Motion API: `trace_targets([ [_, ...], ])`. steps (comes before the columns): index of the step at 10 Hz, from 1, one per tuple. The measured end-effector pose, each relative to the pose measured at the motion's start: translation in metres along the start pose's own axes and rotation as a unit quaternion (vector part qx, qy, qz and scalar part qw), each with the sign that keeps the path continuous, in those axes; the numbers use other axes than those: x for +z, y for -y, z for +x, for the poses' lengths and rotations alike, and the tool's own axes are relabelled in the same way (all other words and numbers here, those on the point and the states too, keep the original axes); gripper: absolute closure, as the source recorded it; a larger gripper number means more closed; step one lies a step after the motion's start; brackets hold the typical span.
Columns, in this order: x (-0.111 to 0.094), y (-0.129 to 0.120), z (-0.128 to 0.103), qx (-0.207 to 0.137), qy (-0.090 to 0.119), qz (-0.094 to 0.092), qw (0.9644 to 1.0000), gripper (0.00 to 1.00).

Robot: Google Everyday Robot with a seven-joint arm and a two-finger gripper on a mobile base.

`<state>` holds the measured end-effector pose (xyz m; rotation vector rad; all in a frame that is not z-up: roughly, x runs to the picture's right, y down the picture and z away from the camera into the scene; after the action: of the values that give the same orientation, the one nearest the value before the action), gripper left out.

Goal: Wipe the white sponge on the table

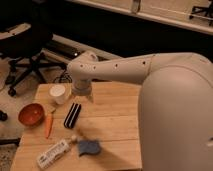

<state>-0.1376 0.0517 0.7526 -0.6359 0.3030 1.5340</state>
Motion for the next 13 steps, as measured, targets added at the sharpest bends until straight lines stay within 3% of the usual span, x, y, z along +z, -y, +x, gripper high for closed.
trace_targets([
  [2, 0.000, 0.000, 0.000, -0.001, 0.000, 0.000, 1.0000, 0.20],
  [4, -0.001, 0.006, 0.001, -0.030, 0.011, 0.006, 0.9995, 0.20],
  [6, -0.004, 0.022, 0.005, -0.059, 0.025, 0.019, 0.9978, 0.20],
  [9, -0.007, 0.046, 0.024, -0.071, 0.033, 0.030, 0.9965, 0.20],
  [13, 0.006, 0.054, 0.061, -0.087, 0.013, 0.047, 0.9950, 0.20],
])
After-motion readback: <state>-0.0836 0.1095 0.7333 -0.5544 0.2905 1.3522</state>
